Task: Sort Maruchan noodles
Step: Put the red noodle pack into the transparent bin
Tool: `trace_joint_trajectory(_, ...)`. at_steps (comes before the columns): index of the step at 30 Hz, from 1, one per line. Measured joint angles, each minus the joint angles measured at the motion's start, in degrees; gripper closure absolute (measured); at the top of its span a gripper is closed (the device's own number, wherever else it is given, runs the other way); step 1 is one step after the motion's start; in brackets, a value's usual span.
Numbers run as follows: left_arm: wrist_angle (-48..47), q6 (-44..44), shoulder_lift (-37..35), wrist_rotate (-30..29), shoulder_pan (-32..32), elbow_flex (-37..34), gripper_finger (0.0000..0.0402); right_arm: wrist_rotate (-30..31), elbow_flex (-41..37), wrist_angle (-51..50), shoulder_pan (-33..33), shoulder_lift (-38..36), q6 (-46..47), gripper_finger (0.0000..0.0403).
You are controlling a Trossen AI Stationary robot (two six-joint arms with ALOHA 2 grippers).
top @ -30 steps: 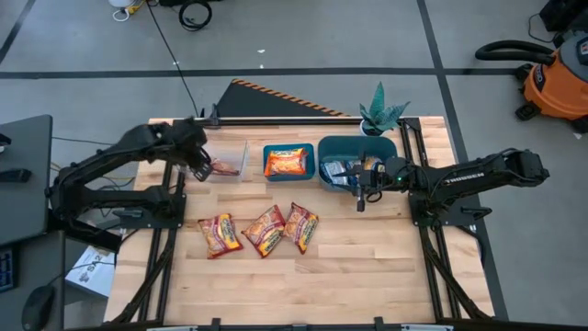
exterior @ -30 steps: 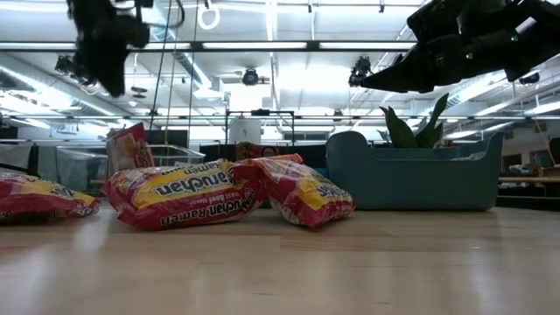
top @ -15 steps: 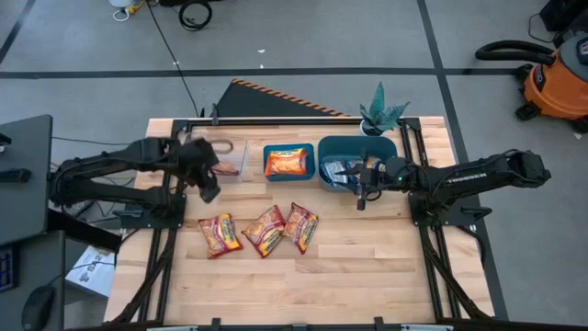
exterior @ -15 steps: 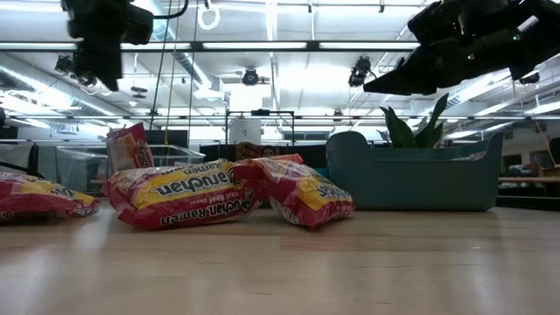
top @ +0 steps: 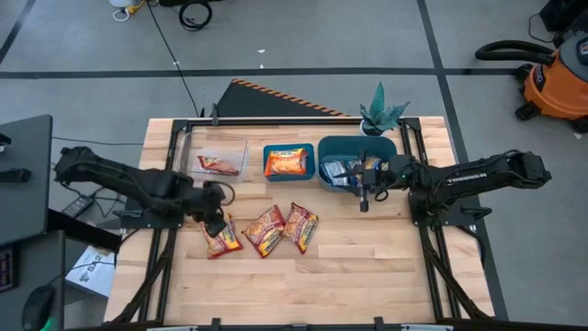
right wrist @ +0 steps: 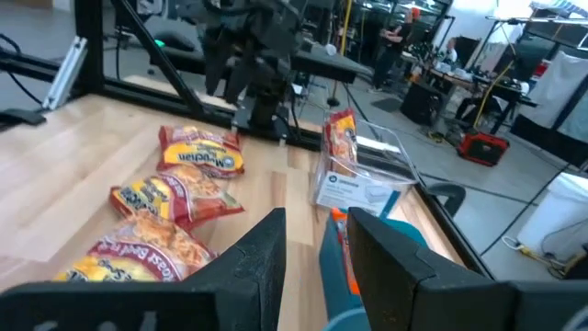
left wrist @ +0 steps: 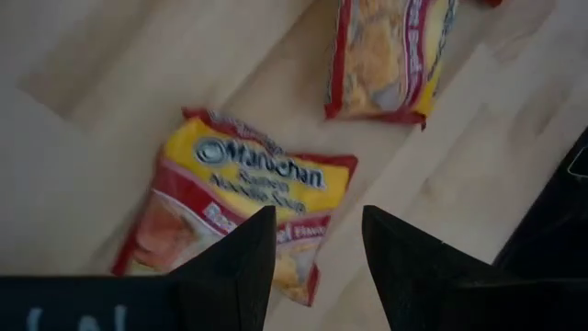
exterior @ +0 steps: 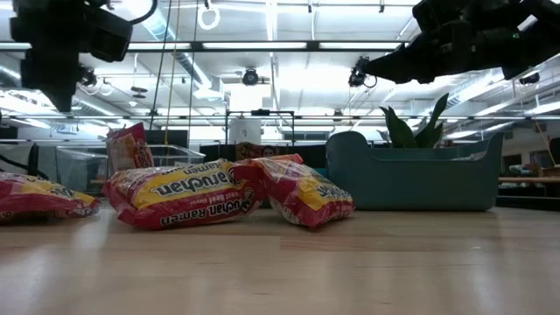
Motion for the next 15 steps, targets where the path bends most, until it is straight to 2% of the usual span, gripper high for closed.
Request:
trace_joint_trajectory(3,0.5,-4.2,2.6,-1.6,-3.8,0.0,0.0233,-0.1,0.0,0.0,0.2,0.0,0.8,0.0279)
trace_joint_trajectory(6,0.4,-4.6,6.1,-4.8,-7.0,0.0,0.0233,-0.1,0.0,0.2,0.3,0.0,1.2,0.0279)
trace_joint_trajectory(13,1.1,4.6,14.8,-13.8,-8.8,0.0,0.0233,-0.1,0.0,0.0,0.3,0.0,1.3,0.0279)
trace_joint_trajectory(15,2.2,5.4,17.1,-14.6,-8.3,0.0,0.0233,0.1,0.0,-0.4,0.3,0.0,1.5,0.0279)
